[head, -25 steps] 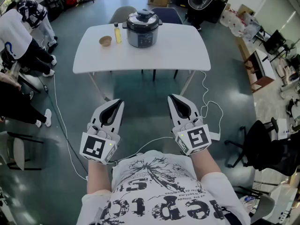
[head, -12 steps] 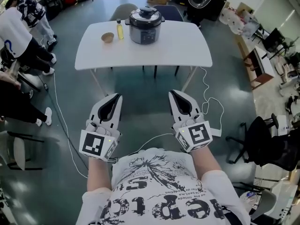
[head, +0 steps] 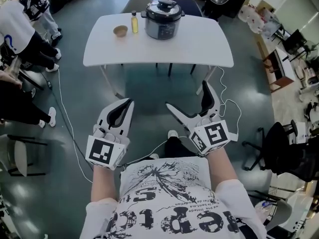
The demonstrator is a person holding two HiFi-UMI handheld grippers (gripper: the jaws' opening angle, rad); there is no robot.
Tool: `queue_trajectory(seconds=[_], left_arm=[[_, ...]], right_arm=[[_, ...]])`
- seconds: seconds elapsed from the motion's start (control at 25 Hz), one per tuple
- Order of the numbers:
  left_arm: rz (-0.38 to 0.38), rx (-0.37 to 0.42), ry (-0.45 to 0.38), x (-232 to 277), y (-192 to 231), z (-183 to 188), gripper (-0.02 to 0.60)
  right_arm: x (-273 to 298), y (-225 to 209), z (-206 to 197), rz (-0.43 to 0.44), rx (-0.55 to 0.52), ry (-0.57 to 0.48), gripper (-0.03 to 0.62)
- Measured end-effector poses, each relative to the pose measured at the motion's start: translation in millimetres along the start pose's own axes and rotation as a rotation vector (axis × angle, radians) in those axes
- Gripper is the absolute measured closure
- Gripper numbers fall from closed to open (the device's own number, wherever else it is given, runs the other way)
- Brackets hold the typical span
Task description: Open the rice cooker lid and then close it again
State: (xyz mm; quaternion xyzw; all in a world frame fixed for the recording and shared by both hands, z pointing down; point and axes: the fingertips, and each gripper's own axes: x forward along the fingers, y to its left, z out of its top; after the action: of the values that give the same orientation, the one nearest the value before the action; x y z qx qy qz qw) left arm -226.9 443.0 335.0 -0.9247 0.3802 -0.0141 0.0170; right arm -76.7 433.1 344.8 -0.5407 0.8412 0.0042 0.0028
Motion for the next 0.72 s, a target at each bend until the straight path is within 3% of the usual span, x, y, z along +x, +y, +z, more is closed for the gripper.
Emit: queue_trajectory(seconds=[0.16,0.36,0.56,0.72], left_arm=[[0.050,-0.004,-0.001,23,19,-1,0.569],[0.089,0.014,0.008,82,45,-12,0.569],[0.144,0.015,0.058,167,81,-24,0.569],[0.172,0.035,0.052,249,98,-13,0.568]], right_arm=[[30,-23,-5,-0.006,0.014,0.001,-0.003],[85,-61,-21,0.077,0.008,0.026,-0.003],[158,-131,-23,0.145,0.009,0.034,-0.003],[207,-198,-13,0.204,-0.006,0.035,-0.003]])
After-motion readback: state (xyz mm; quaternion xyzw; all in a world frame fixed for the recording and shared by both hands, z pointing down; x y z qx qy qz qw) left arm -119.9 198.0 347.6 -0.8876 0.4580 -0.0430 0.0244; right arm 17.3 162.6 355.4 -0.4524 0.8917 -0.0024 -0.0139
